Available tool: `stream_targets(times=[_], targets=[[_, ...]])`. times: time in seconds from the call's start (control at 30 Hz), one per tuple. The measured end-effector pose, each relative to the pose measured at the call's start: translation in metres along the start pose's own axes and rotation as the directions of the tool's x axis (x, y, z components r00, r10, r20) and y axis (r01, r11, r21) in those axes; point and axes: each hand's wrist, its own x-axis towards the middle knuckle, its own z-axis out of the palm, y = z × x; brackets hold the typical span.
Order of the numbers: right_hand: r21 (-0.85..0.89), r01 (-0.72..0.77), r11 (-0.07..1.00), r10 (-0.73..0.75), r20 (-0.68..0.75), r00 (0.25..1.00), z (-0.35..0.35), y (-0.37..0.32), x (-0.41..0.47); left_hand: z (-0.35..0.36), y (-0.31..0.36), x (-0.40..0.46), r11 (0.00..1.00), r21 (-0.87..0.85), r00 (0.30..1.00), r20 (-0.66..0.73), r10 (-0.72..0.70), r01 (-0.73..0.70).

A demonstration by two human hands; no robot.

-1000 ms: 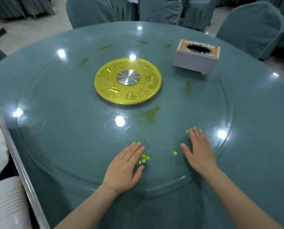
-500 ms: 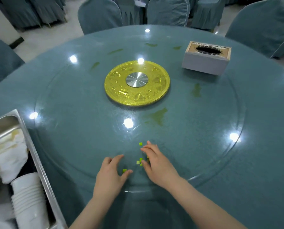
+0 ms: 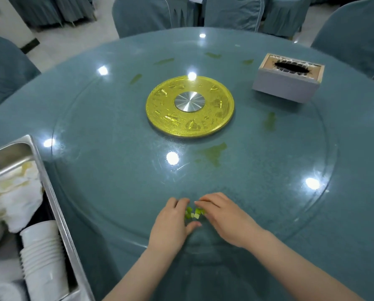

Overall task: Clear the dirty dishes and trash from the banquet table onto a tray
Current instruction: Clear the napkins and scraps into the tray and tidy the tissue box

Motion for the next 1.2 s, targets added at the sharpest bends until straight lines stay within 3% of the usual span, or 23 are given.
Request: stream_targets(times=[0.1, 0.3, 0.47, 0.57, 0.67, 0.7, 0.73, 0.8, 0.83, 0.87, 0.9, 0.93, 0.97, 1.0, 1.03, 1.1, 1.2], targets=[[-0.148, -0.037, 0.988, 0.031, -0.041, 0.999, 0.008, -0.003, 0.002, 0.000, 0.001, 0.006, 0.999, 0.006, 0.999, -0.021, 0.034, -0.034], [-0.237, -0.006, 0.972, -0.022, -0.119, 0.993, 0.019, -0.002, 0.012, -0.002, 0.004, 0.007, 0.982, 0.135, 0.991, -0.026, 0.134, -0.129], [-0.326, -0.124, 0.937, 0.064, -0.191, 0.980, 0.020, -0.009, 0.014, -0.003, 0.014, 0.009, 0.977, 0.211, 0.999, -0.004, 0.033, -0.031], [-0.369, -0.219, 0.903, 0.151, -0.206, 0.967, 0.016, -0.012, 0.017, -0.011, 0.015, 0.012, 0.995, 0.096, 0.999, 0.003, -0.041, 0.041], [-0.380, -0.272, 0.884, 0.204, -0.210, 0.956, 0.016, -0.015, 0.017, -0.022, 0.006, 0.015, 0.946, -0.252, 0.978, 0.031, -0.204, 0.205], [-0.361, -0.302, 0.883, 0.241, -0.203, 0.949, 0.016, -0.016, 0.017, -0.023, 0.005, 0.013, 0.846, -0.452, 0.957, 0.071, -0.282, 0.283], [-0.343, -0.339, 0.876, 0.283, -0.204, 0.937, 0.014, -0.017, 0.018, -0.024, 0.004, 0.011, 0.656, -0.669, 0.924, 0.132, -0.358, 0.350], [-0.207, -0.463, 0.862, 0.424, -0.207, 0.882, 0.008, -0.014, 0.023, -0.027, 0.006, 0.006, 0.069, -0.915, 0.842, 0.334, -0.424, 0.397], [-0.015, -0.554, 0.832, 0.541, -0.198, 0.817, 0.005, -0.007, 0.025, -0.030, 0.006, 0.003, -0.237, -0.896, 0.812, 0.440, -0.382, 0.374], [0.282, -0.612, 0.739, 0.665, -0.158, 0.730, 0.001, 0.000, 0.025, -0.034, 0.005, -0.001, -0.476, -0.812, 0.808, 0.509, -0.297, 0.337], [0.617, -0.576, 0.536, 0.765, -0.067, 0.640, -0.003, 0.005, 0.025, -0.039, 0.004, -0.004, -0.636, -0.709, 0.826, 0.530, -0.193, 0.306], [0.858, -0.454, 0.240, 0.824, 0.068, 0.563, -0.008, 0.010, 0.024, -0.042, 0.001, -0.006, -0.732, -0.617, 0.854, 0.512, -0.095, 0.289], [0.953, -0.300, -0.040, 0.828, 0.200, 0.524, -0.013, 0.015, 0.020, -0.045, -0.001, -0.008, -0.779, -0.559, 0.881, 0.473, -0.017, 0.285], [0.953, -0.181, -0.242, 0.795, 0.302, 0.527, -0.017, 0.019, 0.014, -0.048, -0.002, -0.010, -0.789, -0.540, 0.900, 0.436, 0.034, 0.291], [0.924, -0.126, -0.362, 0.749, 0.368, 0.551, -0.020, 0.022, 0.008, -0.049, -0.002, -0.012, -0.775, -0.558, 0.910, 0.411, 0.050, 0.295], [0.886, -0.127, -0.446, 0.672, 0.425, 0.607, -0.025, 0.024, -0.002, -0.050, -0.002, -0.012, -0.739, -0.601, 0.907, 0.421, 0.033, 0.306], [0.892, -0.173, -0.418, 0.654, 0.428, 0.624, -0.026, 0.029, -0.009, -0.050, 0.000, -0.007, -0.671, -0.672, 0.896, 0.444, -0.027, 0.313]])
